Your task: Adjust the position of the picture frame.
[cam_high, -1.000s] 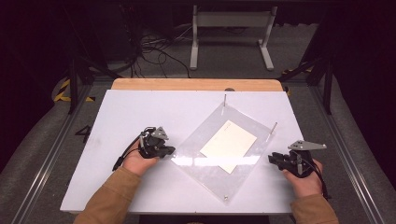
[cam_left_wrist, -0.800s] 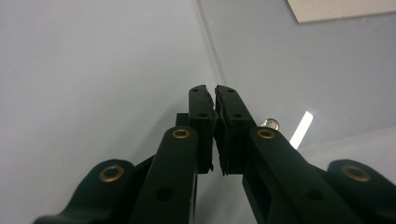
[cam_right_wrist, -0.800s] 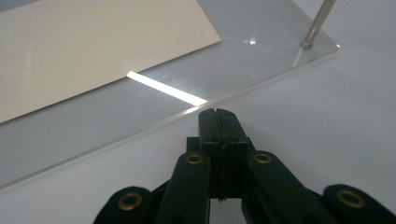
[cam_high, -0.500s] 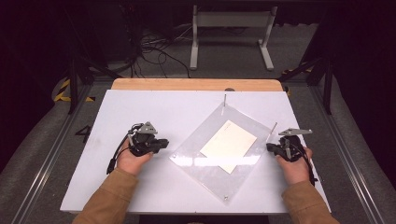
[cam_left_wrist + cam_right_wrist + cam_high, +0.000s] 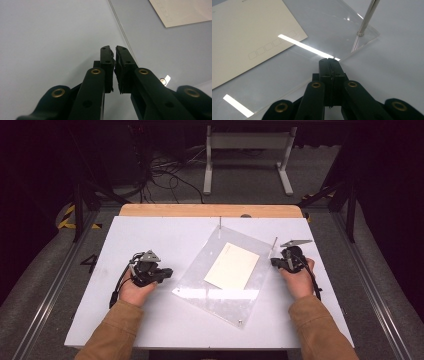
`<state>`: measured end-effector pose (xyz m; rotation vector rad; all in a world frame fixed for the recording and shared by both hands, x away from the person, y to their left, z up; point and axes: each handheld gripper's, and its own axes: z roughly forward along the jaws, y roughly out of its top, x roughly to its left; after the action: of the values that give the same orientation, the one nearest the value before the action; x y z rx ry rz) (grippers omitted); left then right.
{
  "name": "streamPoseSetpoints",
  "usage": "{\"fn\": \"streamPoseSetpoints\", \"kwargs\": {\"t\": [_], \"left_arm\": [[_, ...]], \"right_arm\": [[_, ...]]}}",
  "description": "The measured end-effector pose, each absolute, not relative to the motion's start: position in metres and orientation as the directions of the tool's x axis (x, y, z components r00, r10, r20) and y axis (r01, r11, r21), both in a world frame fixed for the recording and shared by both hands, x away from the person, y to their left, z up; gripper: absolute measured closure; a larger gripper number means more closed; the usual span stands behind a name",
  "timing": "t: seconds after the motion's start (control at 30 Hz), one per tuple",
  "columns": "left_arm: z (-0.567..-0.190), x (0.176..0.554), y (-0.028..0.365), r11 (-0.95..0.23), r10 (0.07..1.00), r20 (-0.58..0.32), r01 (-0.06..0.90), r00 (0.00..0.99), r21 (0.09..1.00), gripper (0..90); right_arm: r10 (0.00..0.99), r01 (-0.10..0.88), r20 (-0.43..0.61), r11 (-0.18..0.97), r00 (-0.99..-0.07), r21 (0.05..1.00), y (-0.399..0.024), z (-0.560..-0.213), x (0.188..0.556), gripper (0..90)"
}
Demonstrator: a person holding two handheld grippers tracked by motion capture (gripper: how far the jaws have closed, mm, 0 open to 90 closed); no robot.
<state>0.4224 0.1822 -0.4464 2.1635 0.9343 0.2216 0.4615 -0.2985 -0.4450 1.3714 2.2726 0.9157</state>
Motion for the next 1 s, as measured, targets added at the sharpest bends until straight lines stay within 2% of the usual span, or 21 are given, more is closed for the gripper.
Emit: {"fn": "streamPoseSetpoints", "kwargs": {"t": [0.3, 0.37, 0.47, 0.63, 0.77, 0.83, 0.9, 1.0], "left_arm": [[-0.454, 0.416, 0.196, -0.448, 0.700, -0.146, 0.589, 0.699, 0.672, 84.7], [-0.454, 0.412, 0.197, -0.451, 0.697, -0.150, 0.591, 0.701, 0.669, 84.7], [-0.453, 0.409, 0.201, -0.453, 0.699, -0.143, 0.589, 0.700, 0.669, 84.7], [-0.459, 0.405, 0.204, -0.464, 0.689, -0.159, 0.599, 0.707, 0.653, 86.2], [-0.460, 0.403, 0.196, -0.471, 0.625, -0.246, 0.609, 0.741, 0.638, 89.7], [-0.459, 0.401, 0.193, -0.501, 0.611, -0.217, 0.584, 0.761, 0.639, 89.9], [-0.461, 0.401, 0.193, -0.504, 0.565, -0.256, 0.573, 0.785, 0.646, 90.0], [-0.461, 0.398, 0.185, -0.542, 0.510, -0.252, 0.535, 0.822, 0.648, 90.0]], "right_arm": [[0.855, 0.636, 0.040, 0.352, -0.516, 0.686, -0.264, -0.447, 0.495, 89.6], [0.824, 0.600, 0.010, 0.403, -0.566, 0.691, -0.252, -0.447, 0.506, 89.6], [0.811, 0.596, 0.007, 0.424, -0.585, 0.682, -0.246, -0.446, 0.513, 89.5], [0.830, 0.595, -0.025, 0.419, -0.557, 0.686, -0.244, -0.443, 0.511, 89.5], [0.841, 0.597, 0.000, 0.384, -0.541, 0.704, -0.249, -0.438, 0.507, 89.2], [0.841, 0.595, 0.010, 0.374, -0.540, 0.712, -0.253, -0.435, 0.504, 88.7], [0.838, 0.588, 0.020, 0.366, -0.545, 0.722, -0.258, -0.432, 0.500, 88.1], [0.818, 0.591, 0.056, 0.365, -0.573, 0.720, -0.263, -0.429, 0.491, 84.4]]}}
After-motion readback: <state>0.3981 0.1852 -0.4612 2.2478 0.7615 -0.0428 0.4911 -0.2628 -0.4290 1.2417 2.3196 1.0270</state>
